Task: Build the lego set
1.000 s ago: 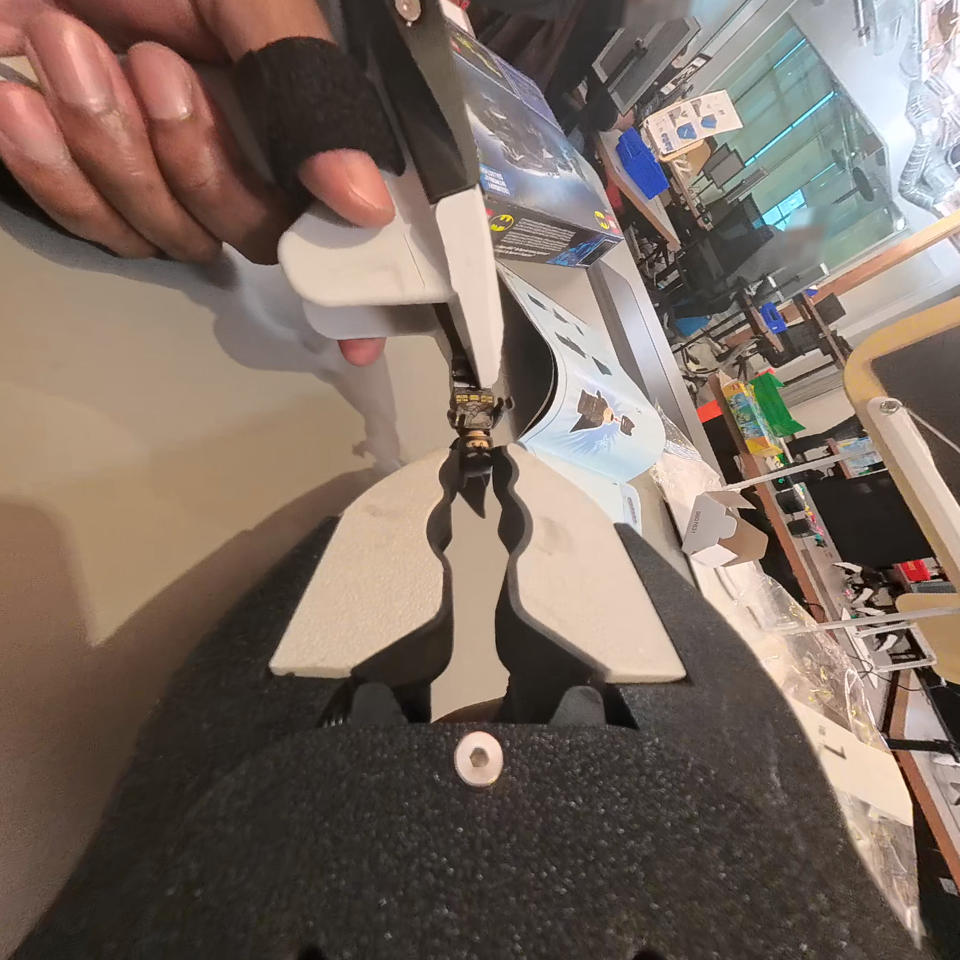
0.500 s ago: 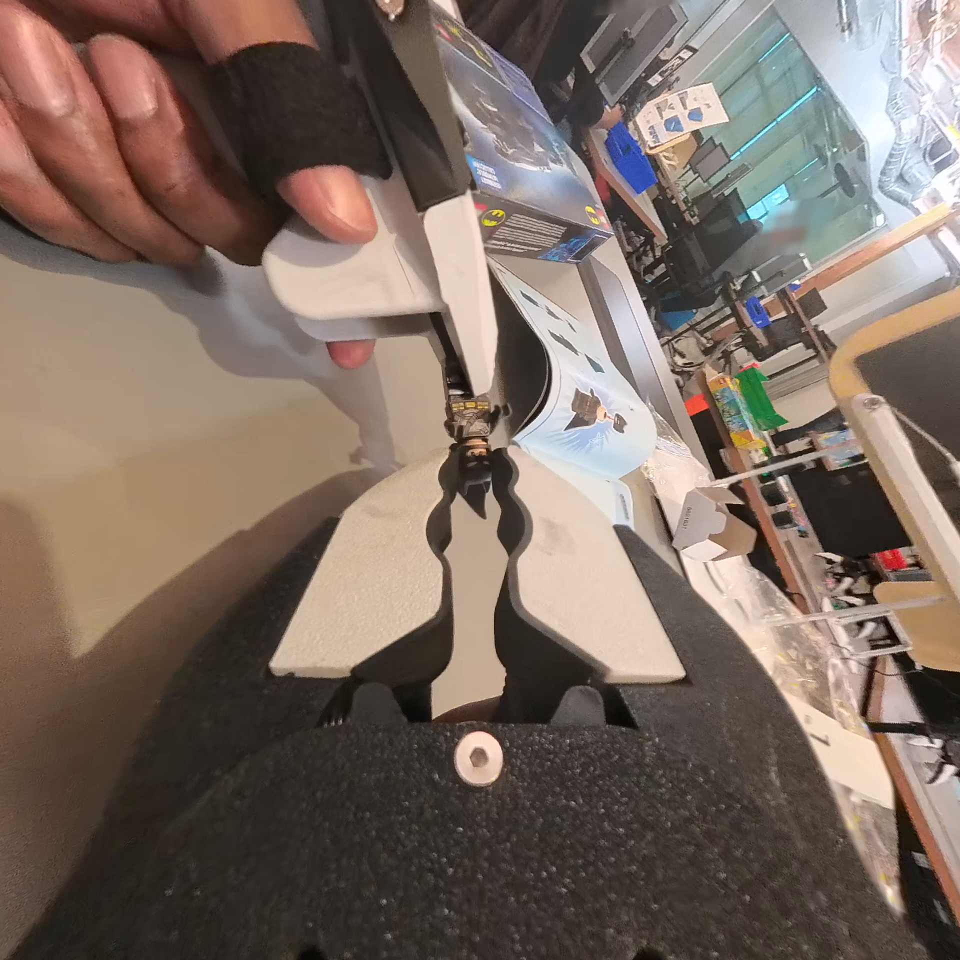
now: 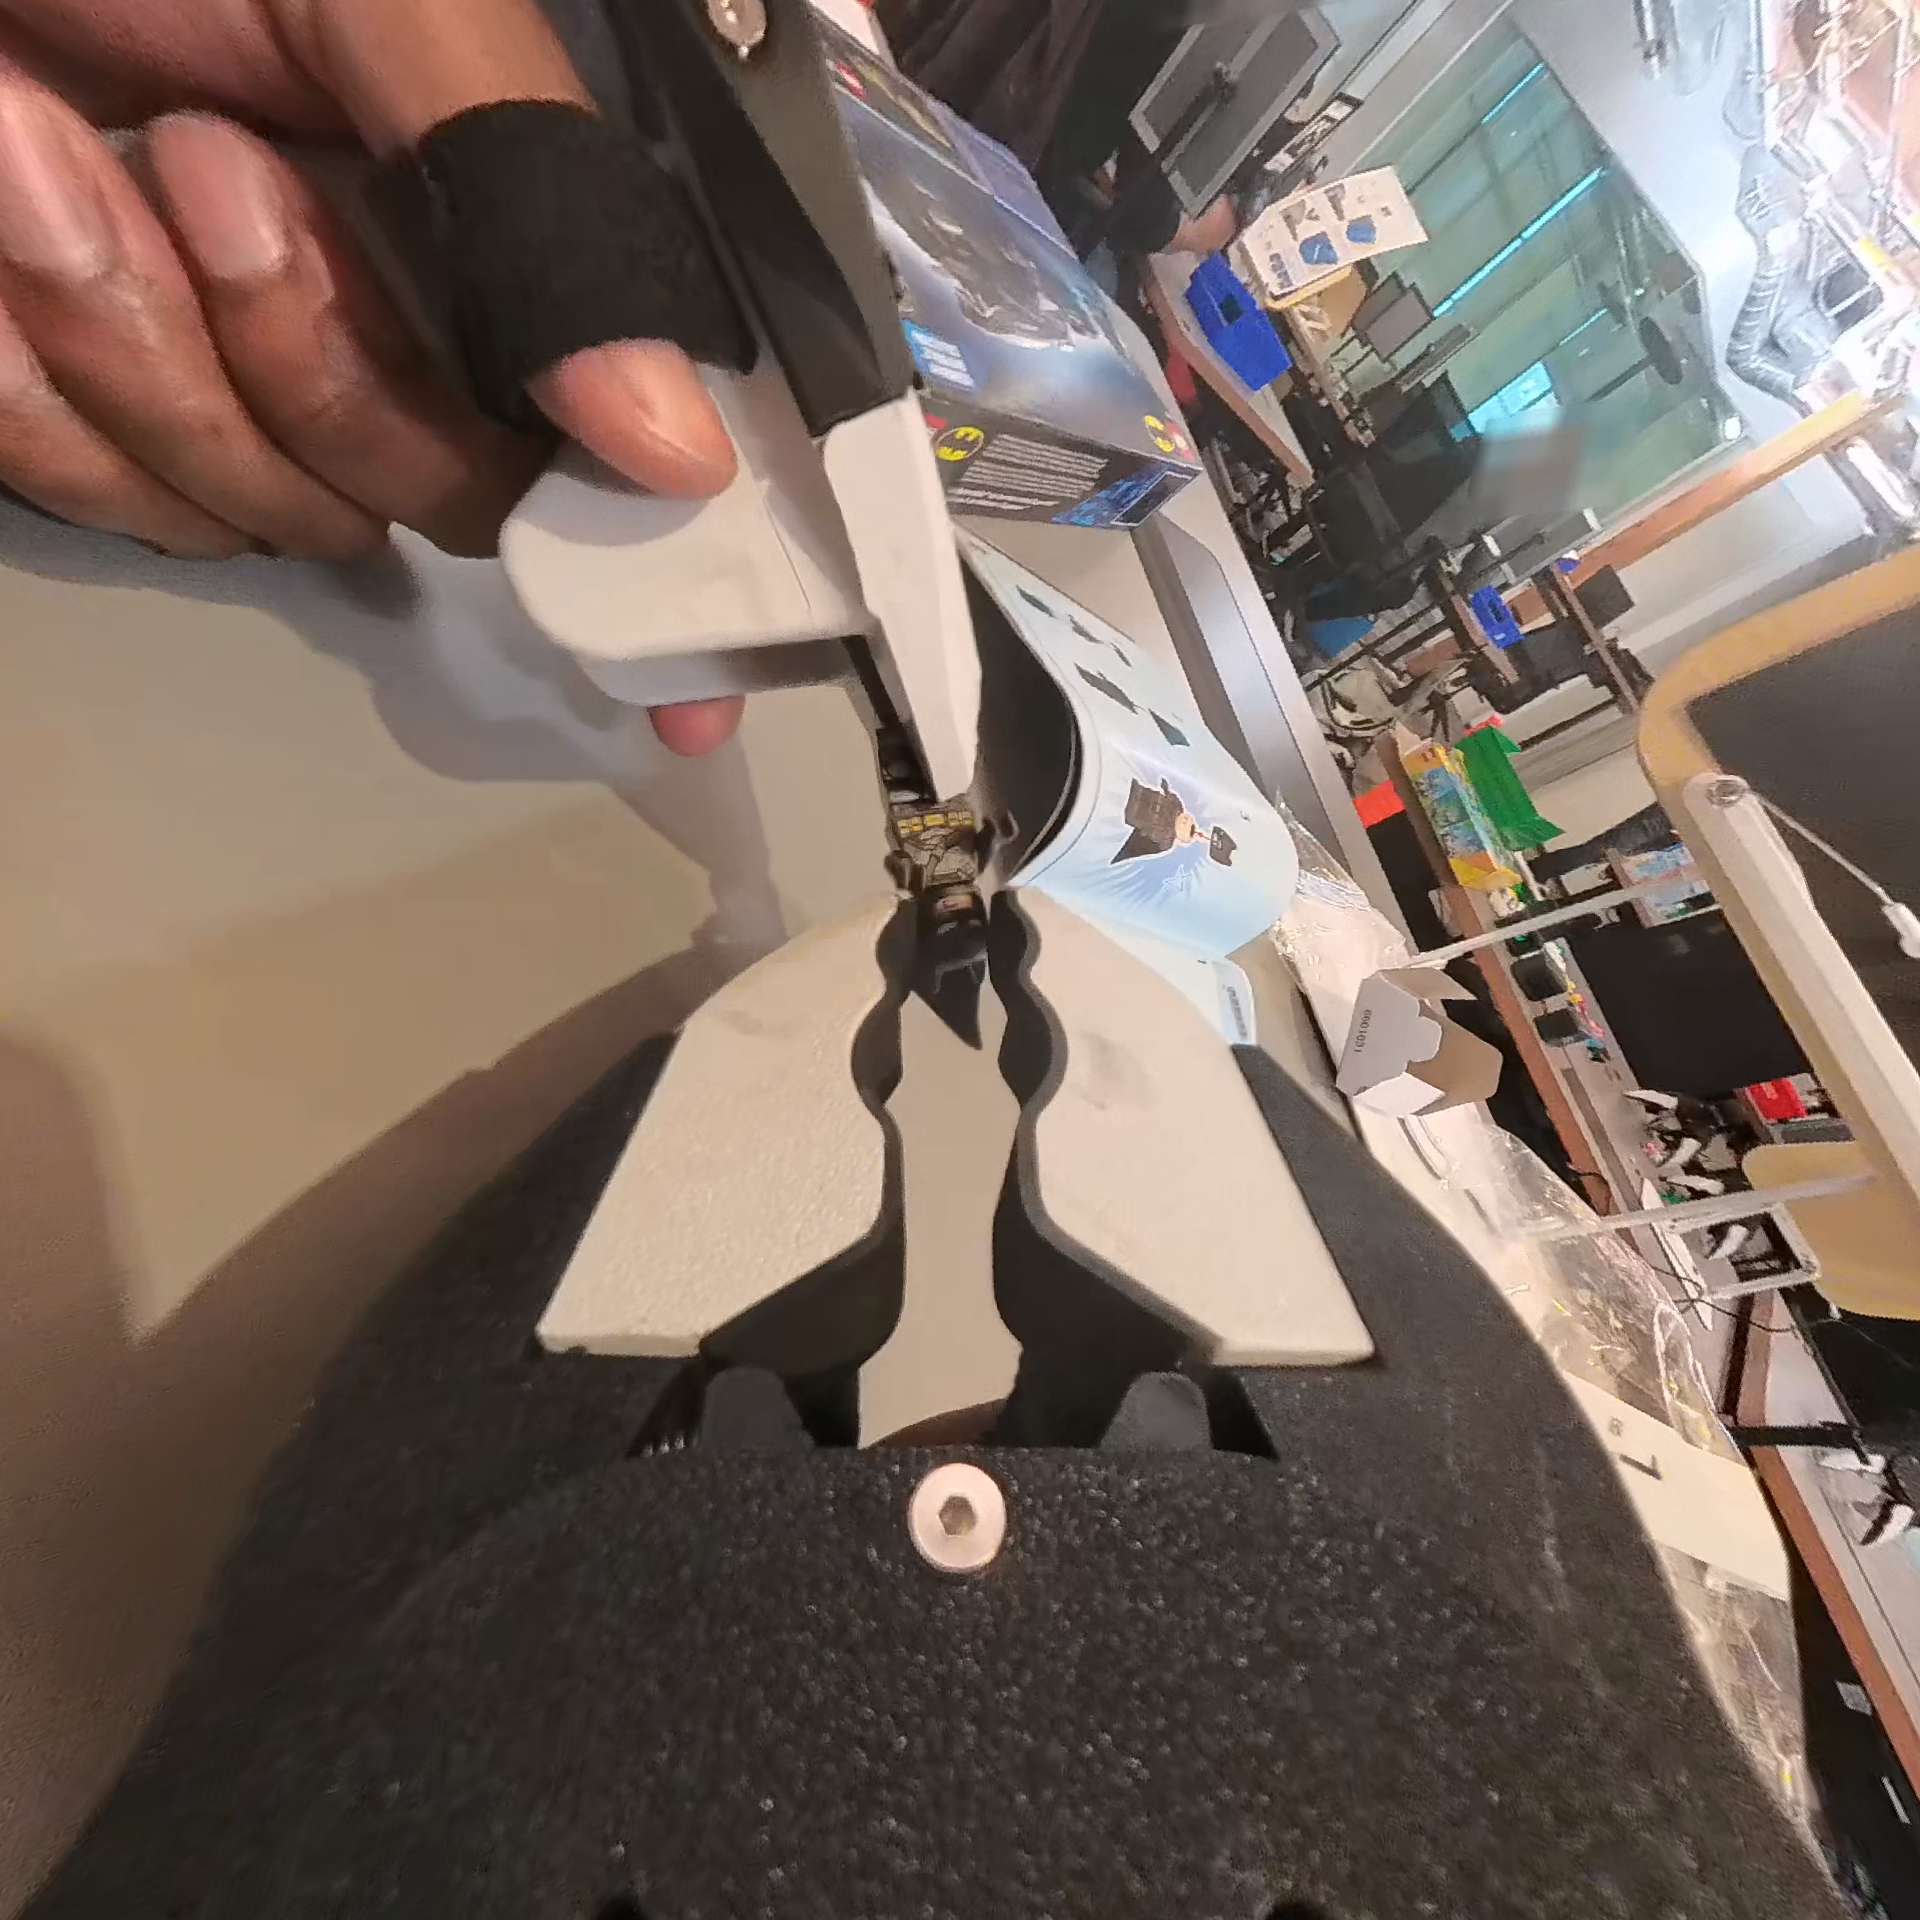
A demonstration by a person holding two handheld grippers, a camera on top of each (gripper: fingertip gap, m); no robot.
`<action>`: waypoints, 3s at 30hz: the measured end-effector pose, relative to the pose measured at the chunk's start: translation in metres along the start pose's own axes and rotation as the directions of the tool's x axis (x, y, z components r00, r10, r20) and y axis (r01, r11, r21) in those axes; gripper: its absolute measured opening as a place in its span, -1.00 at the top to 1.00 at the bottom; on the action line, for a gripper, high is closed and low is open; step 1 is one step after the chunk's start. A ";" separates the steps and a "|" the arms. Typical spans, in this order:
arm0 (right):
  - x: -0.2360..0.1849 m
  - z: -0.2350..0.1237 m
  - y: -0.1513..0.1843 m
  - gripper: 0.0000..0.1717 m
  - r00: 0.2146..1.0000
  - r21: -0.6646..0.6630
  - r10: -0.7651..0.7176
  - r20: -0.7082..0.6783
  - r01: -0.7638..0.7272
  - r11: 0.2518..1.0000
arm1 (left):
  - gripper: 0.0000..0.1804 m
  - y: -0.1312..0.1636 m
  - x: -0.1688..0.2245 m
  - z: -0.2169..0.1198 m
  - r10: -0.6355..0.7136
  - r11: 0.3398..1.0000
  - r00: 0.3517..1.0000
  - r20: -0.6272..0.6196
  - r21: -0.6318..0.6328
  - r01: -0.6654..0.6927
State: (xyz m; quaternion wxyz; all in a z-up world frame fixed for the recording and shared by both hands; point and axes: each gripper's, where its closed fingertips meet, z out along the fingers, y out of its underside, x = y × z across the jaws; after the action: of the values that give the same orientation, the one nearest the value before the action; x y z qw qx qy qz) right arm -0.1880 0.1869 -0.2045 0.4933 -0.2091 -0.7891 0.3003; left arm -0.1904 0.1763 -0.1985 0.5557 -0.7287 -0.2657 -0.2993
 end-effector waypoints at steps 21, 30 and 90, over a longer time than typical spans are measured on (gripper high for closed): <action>0.007 -0.008 -0.015 0.72 1.000 0.116 0.006 -0.017 -0.004 0.993 | 0.91 -0.013 0.000 -0.008 -0.092 0.993 0.993 -0.077 0.066 0.098; -0.017 -0.007 -0.029 0.73 0.995 0.151 -0.101 0.008 0.098 0.984 | 0.91 -0.012 0.000 -0.006 -0.086 0.994 0.994 -0.073 0.061 0.091; -0.023 0.017 0.006 0.80 0.976 -0.077 -0.213 -0.053 0.209 0.975 | 0.91 0.007 -0.048 -0.015 0.150 0.975 0.955 0.254 -0.199 -0.100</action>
State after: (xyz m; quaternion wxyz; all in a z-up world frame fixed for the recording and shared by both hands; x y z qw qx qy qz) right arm -0.1936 0.1722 -0.2298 0.5383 -0.1507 -0.8018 0.2114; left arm -0.2204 0.1577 -0.2354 0.4630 -0.8259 -0.2628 -0.1855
